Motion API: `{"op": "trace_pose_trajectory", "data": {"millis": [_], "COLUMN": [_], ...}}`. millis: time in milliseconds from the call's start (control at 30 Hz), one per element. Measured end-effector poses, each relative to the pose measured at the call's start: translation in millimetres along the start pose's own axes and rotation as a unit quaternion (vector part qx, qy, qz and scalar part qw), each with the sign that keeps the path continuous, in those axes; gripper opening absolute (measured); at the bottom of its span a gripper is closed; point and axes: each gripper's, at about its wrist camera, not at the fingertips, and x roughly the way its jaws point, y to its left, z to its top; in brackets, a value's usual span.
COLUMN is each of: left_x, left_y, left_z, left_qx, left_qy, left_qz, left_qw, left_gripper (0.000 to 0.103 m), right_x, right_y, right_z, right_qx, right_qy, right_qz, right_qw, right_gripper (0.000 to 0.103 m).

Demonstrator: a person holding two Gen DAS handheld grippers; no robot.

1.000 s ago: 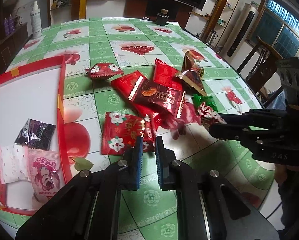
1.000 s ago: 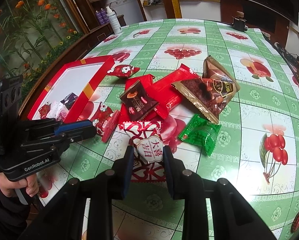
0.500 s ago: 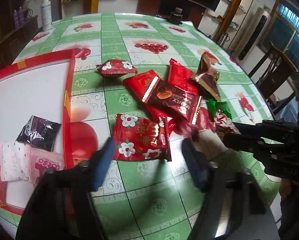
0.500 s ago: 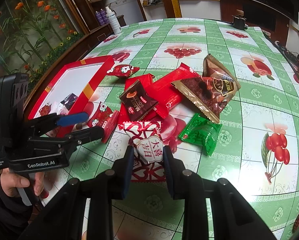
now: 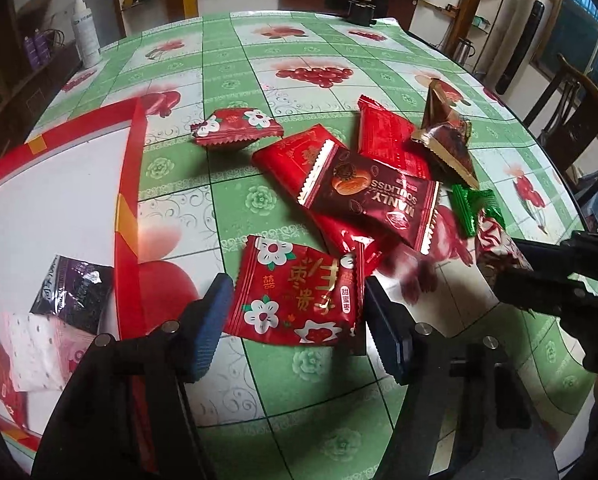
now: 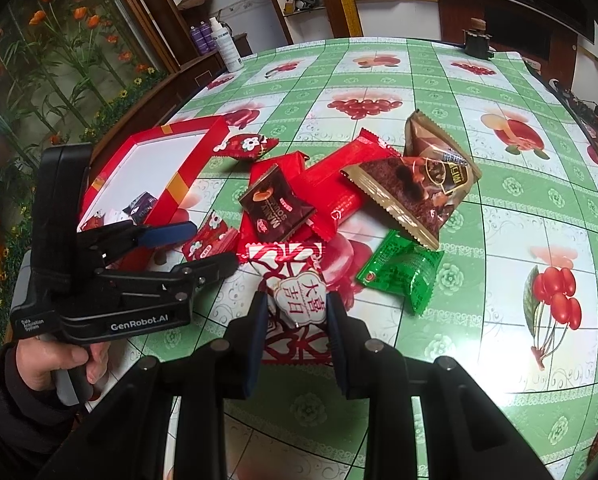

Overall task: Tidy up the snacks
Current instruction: 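Lift red flowered pack with left tool while right tool lifts red-and-white pack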

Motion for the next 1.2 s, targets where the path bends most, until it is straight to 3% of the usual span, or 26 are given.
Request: {"op": "trace_pose_trajectory", "data": {"millis": [33, 133, 233, 667, 1200], "left_x": [-1, -6, -13, -38, -64], "left_y": [0, -1, 2, 3, 14], "left_z": [-2, -6, -10, -17, -16], "left_qx": [0.005, 0.011, -0.001, -0.025, -0.033], "left_qy": [-0.001, -0.007, -0.020, -0.058, -0.085], "left_qz": [-0.006, -0.018, -0.036, -0.067, -0.057], "left_qw": [1.0000, 0.9998, 0.9991, 0.9957, 0.9942], "left_gripper": [0.061, 0.039, 0.033, 0.030, 0.030], "right_x": [-1, -1, -1, -3, -6], "right_y": [0, 0, 1, 9, 27], "right_z": [0, 0, 0, 3, 13], "right_qx": [0.000, 0.000, 0.001, -0.009, -0.028], "right_qy": [-0.001, -0.001, -0.002, -0.004, -0.010], "right_qz": [0.000, 0.000, 0.001, 0.002, 0.006], "right_qw": [1.000, 1.000, 1.000, 1.000, 1.000], "right_gripper": [0.031, 0.031, 0.031, 0.031, 0.031]}}
